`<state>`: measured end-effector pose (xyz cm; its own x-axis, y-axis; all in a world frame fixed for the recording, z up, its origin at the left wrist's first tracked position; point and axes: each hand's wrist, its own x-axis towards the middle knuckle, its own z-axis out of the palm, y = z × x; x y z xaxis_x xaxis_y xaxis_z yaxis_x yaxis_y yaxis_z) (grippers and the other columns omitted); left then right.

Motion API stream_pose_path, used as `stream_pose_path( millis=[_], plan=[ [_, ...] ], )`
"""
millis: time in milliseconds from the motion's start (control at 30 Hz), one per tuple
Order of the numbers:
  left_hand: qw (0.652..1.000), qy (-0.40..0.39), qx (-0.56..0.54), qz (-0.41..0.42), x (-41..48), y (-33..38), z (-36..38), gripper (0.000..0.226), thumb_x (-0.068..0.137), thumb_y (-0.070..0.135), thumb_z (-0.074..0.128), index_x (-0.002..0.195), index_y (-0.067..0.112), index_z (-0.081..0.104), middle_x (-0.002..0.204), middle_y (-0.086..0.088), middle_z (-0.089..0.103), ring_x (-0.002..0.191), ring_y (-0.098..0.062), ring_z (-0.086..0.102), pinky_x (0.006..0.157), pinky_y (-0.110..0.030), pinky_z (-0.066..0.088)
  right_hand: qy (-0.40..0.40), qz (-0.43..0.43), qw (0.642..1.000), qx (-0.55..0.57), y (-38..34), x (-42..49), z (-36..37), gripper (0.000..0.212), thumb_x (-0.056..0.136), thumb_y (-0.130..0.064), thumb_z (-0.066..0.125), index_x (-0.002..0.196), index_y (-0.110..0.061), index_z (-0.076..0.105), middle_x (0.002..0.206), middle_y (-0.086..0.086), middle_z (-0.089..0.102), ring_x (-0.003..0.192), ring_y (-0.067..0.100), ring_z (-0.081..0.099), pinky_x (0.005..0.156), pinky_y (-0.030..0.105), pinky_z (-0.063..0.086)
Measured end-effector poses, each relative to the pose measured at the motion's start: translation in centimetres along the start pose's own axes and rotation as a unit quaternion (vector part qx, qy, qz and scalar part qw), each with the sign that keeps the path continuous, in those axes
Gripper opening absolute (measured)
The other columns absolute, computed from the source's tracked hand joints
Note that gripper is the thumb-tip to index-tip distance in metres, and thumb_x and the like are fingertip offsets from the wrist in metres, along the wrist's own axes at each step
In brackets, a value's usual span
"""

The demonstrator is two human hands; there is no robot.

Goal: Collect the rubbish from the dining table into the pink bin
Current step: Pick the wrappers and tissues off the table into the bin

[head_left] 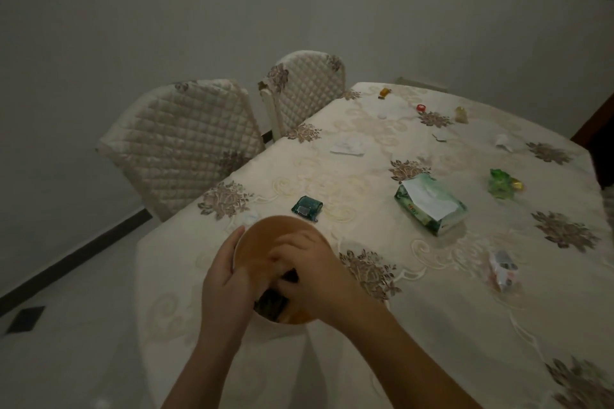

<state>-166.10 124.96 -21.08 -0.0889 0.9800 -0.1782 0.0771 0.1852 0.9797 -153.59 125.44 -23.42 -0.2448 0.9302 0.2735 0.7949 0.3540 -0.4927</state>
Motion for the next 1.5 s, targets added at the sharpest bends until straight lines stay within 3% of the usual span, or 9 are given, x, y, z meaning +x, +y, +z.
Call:
stream_pose_path(
  millis=[100,233,600,767,1000,1133,1267,1367,1500],
  plan=[
    [1.000,0.006,0.001,-0.002,1.8,0.4,-1.2,0.059,0.071,0.015,0.053,0.128,0.029,0.052,0.120,0.006,0.058,0.111,-0.019,0.053,0.091,-0.038,0.045,0.128,0.038,0.988,0.077,0.0,1.5,-0.7,0.019,0.076,-0.008,0.065,0.095,-0.010,0.065,0.103,0.009,0.067,0.101,0.013,0.049,0.089,0.020,0.034],
    [1.000,-0.004,-0.010,0.012,6.0,1.5,-3.2,0.048,0.081,0.007,0.050,0.122,0.032,0.053,0.105,0.019,0.057,0.105,-0.013,0.054,0.093,-0.039,0.045,0.248,0.169,0.950,0.088,3.1,5.1,-0.6,0.028,0.079,-0.006,0.065,0.106,-0.010,0.060,0.108,0.008,0.063,0.100,0.016,0.052,0.086,0.022,0.038],
    [0.997,-0.073,-0.006,0.017,18.9,2.1,-7.4,0.049,0.077,0.014,0.057,0.124,0.028,0.056,0.118,0.006,0.063,0.111,-0.017,0.057,0.094,-0.044,0.047,0.089,0.420,0.903,0.000,11.6,11.4,8.6,0.056,0.084,-0.003,0.052,0.135,-0.008,0.030,0.149,0.015,0.024,0.136,0.029,0.020,0.110,0.036,0.021],
    [0.997,-0.079,-0.012,-0.010,21.6,1.7,-8.0,0.048,0.083,0.003,0.049,0.123,0.027,0.057,0.117,0.006,0.064,0.109,-0.014,0.057,0.092,-0.041,0.047,0.081,0.435,0.896,-0.035,12.7,12.3,10.5,0.051,0.083,0.006,0.048,0.132,-0.004,0.035,0.144,0.020,0.032,0.130,0.035,0.030,0.108,0.037,0.023],
    [0.996,-0.084,-0.013,-0.014,22.0,1.5,-8.0,0.045,0.084,0.002,0.049,0.119,0.030,0.057,0.114,0.008,0.064,0.109,-0.016,0.058,0.092,-0.044,0.049,0.145,0.431,0.888,-0.077,13.3,12.4,11.1,0.024,0.080,0.005,0.056,0.103,0.003,0.060,0.104,0.026,0.062,0.097,0.041,0.050,0.083,0.044,0.040],
    [0.995,-0.100,-0.023,-0.016,21.1,2.2,-7.4,0.049,0.082,-0.002,0.050,0.122,0.027,0.055,0.104,0.018,0.060,0.097,0.000,0.055,0.078,-0.029,0.046,0.267,0.406,0.874,-0.007,10.9,12.4,9.0,0.023,0.078,0.004,0.060,0.101,-0.001,0.062,0.096,0.021,0.064,0.090,0.036,0.056,0.074,0.030,0.037],
    [0.991,-0.130,-0.005,-0.013,19.8,2.3,-6.1,0.047,0.084,0.003,0.051,0.122,0.031,0.054,0.115,0.008,0.062,0.105,-0.013,0.058,0.090,-0.039,0.048,0.397,0.313,0.857,0.098,5.1,11.9,3.6,0.028,0.079,-0.007,0.066,0.097,-0.026,0.057,0.089,-0.008,0.063,0.077,0.011,0.058,0.065,0.010,0.043],
    [0.986,-0.163,-0.002,-0.020,18.2,2.6,-4.2,0.050,0.084,0.002,0.051,0.126,0.029,0.053,0.122,0.003,0.059,0.107,-0.019,0.057,0.088,-0.041,0.049,0.367,0.242,0.894,0.084,1.1,10.2,0.5,0.030,0.076,-0.011,0.070,0.097,-0.029,0.058,0.091,-0.010,0.062,0.082,0.006,0.055,0.070,0.009,0.043],
    [0.976,-0.216,0.004,-0.001,15.0,3.4,-1.4,0.046,0.088,0.007,0.048,0.128,0.029,0.050,0.123,0.006,0.052,0.108,-0.015,0.051,0.084,-0.033,0.046,0.227,0.214,0.949,-0.044,-0.2,7.1,-0.5,0.023,0.072,-0.033,0.060,0.094,-0.024,0.061,0.090,-0.002,0.067,0.084,0.006,0.045,0.071,0.024,0.040]
  ],
)
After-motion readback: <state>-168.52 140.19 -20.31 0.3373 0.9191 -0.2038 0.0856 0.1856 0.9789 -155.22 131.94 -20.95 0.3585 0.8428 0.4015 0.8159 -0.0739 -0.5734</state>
